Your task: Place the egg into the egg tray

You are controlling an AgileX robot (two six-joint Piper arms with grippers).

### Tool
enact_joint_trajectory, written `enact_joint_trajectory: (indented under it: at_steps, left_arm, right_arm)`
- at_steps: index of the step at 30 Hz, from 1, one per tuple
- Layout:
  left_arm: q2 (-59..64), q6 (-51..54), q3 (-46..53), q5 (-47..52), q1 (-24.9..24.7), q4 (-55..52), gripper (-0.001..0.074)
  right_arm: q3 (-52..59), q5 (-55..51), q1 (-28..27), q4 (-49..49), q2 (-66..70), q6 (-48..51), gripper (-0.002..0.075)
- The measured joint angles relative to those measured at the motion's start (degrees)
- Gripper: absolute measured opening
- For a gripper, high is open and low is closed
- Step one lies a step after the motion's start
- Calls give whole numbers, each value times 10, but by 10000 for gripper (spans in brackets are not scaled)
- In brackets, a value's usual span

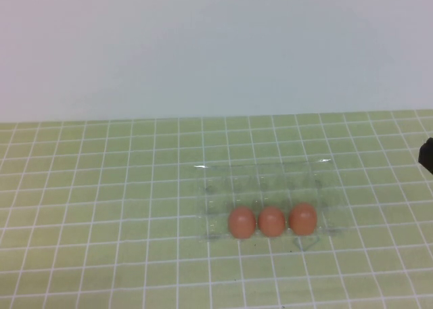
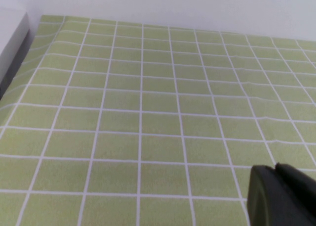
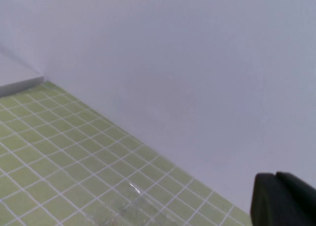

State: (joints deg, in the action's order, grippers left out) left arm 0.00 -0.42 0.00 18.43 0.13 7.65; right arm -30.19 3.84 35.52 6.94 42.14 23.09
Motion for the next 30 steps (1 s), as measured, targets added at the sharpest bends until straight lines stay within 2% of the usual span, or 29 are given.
enact_joint_trajectory:
  at_steps: [12,15,18,25,30]
  left_arm:
    - [0,0,0,0,0,0,-4]
    - [0,0,0,0,0,0,-4]
    - [0,0,0,0,0,0,-4]
    - [0,0,0,0,0,0,-4]
    - [0,0,0,0,0,0,-4]
  right_arm:
    - [4,-13,0,0,10,2,0]
    - [12,-18,-18,0,-9,2,0]
    - [16,-20,-61,0,-48,3,0]
    - [67,-94,-208,0,-173,3,0]
    - [151,-129,-265,0,-269,-9,0]
